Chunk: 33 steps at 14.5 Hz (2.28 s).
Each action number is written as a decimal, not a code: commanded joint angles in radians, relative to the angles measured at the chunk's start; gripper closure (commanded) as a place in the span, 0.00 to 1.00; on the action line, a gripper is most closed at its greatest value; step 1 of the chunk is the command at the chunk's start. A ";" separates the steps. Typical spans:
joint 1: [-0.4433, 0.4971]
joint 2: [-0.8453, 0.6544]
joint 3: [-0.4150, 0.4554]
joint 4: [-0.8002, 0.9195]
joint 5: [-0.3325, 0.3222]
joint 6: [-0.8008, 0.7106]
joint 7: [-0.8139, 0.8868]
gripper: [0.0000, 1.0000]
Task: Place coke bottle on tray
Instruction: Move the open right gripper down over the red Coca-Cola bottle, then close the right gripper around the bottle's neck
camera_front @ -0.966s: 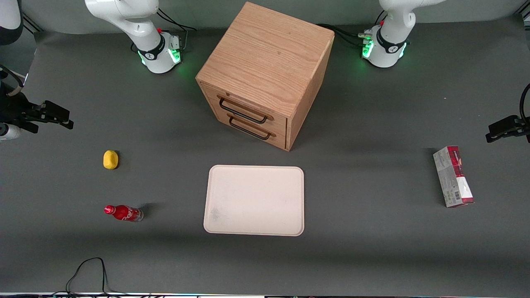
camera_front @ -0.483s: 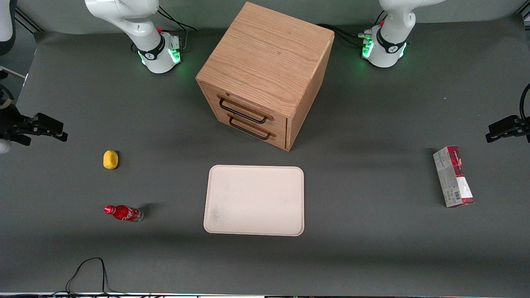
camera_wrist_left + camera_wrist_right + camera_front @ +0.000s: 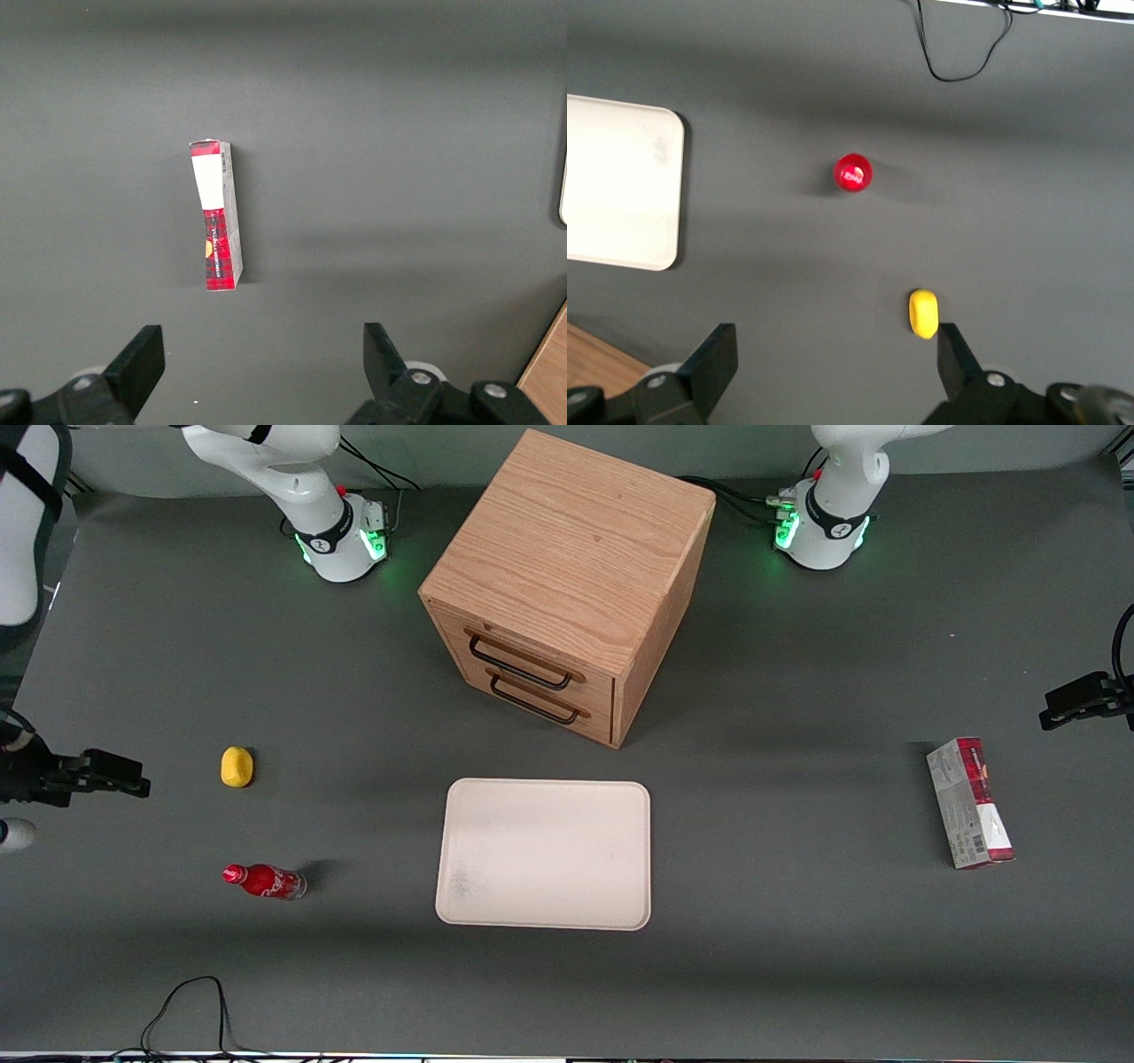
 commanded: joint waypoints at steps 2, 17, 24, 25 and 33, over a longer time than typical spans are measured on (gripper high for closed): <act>0.001 0.040 -0.004 0.059 0.011 0.004 -0.019 0.00; 0.007 0.152 -0.004 -0.235 0.056 0.391 -0.021 0.00; 0.007 0.153 -0.004 -0.384 0.056 0.586 -0.021 0.00; 0.007 0.155 -0.004 -0.393 0.056 0.599 -0.021 0.00; 0.008 0.161 -0.004 -0.429 0.054 0.646 -0.027 0.34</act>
